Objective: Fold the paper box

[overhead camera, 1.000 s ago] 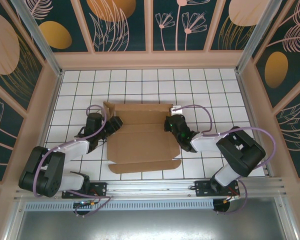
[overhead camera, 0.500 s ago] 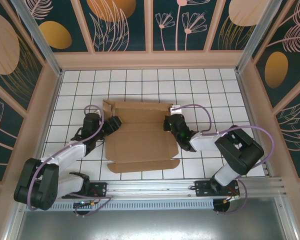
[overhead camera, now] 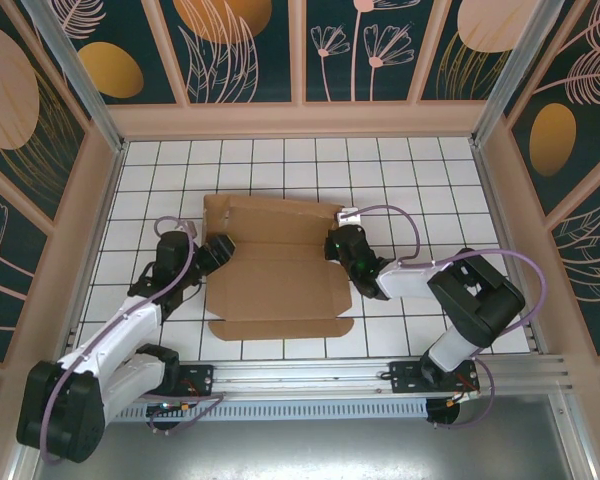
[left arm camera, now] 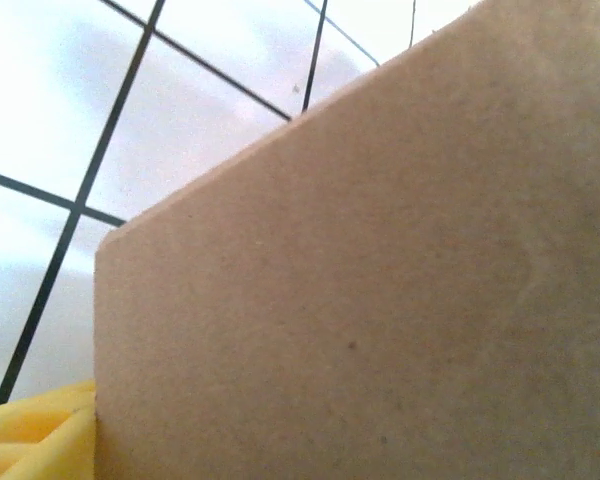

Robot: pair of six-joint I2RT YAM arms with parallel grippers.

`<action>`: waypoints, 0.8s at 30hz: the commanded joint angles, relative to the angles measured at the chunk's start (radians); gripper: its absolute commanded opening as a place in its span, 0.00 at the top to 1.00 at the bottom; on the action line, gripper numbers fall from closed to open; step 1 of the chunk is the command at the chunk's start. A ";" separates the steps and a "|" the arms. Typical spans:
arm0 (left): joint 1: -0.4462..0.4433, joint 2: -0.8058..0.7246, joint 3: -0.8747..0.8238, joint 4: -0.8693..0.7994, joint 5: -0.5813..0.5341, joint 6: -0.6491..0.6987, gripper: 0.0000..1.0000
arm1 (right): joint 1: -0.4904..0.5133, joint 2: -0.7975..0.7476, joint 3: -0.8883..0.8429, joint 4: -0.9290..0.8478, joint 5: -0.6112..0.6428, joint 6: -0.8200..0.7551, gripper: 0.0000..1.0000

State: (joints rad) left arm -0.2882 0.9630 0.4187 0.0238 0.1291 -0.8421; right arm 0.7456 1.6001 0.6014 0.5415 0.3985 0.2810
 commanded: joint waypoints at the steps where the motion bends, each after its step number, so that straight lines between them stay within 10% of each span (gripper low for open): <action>1: -0.008 -0.021 -0.008 0.025 -0.031 -0.007 0.28 | 0.010 0.034 -0.005 -0.137 -0.011 -0.023 1.00; 9: -0.007 -0.045 0.043 -0.032 -0.084 0.037 0.55 | 0.010 0.031 -0.005 -0.146 -0.010 -0.028 1.00; 19: -0.008 -0.128 0.095 -0.252 -0.199 0.095 0.36 | 0.007 0.043 -0.004 -0.156 0.022 -0.031 1.00; 24: -0.006 -0.147 0.134 -0.301 -0.177 0.106 0.58 | 0.008 0.049 -0.005 -0.154 0.017 -0.024 1.00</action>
State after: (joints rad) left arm -0.2882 0.8364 0.5030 -0.2455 -0.0570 -0.7589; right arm 0.7479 1.6028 0.6109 0.5255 0.3988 0.2943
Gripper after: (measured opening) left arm 0.466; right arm 0.099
